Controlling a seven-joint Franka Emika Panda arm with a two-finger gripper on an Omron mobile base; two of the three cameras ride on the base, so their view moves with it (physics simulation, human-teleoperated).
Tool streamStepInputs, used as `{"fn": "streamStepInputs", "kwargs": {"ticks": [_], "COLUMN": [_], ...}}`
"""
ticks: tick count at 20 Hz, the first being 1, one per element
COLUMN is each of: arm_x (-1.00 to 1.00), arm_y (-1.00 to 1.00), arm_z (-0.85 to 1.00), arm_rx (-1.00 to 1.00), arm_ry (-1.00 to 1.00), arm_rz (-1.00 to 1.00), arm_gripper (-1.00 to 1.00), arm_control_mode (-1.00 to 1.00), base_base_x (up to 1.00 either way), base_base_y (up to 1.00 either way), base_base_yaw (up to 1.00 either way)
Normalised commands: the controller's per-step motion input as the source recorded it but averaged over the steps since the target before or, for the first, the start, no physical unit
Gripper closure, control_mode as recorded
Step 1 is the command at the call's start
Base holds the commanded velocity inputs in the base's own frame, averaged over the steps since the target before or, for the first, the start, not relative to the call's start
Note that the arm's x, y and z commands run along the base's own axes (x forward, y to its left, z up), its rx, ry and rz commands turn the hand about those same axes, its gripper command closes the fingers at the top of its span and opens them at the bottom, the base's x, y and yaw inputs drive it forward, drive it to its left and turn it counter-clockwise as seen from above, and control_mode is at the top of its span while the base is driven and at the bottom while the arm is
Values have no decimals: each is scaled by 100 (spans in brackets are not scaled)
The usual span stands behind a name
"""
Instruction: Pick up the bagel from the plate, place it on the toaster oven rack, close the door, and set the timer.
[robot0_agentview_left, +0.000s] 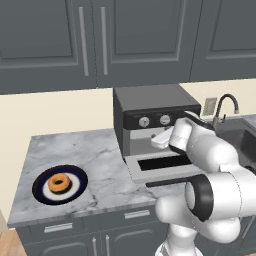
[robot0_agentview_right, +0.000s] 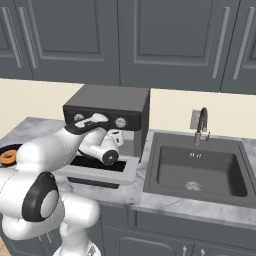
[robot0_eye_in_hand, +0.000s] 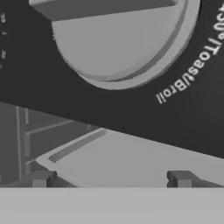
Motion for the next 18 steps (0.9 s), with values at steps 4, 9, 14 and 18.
{"fn": "streamStepInputs", "kwargs": {"ticks": [4,9,14,18], "arm_x": [20,12,17,22], "arm_y": [0,0,0,0], "arm_z": [-14,-16,-15,-9], "arm_rx": [-4,-4,-4,-4], "arm_ry": [0,0,0,0], "arm_rz": [0,0,0,0], "arm_gripper": [-100,-100,-100,-100], "arm_control_mode": [-100,-100,-100,-100], "base_base_x": [0,0,0,0], "base_base_y": [0,0,0,0], "base_base_yaw": [0,0,0,0]}}
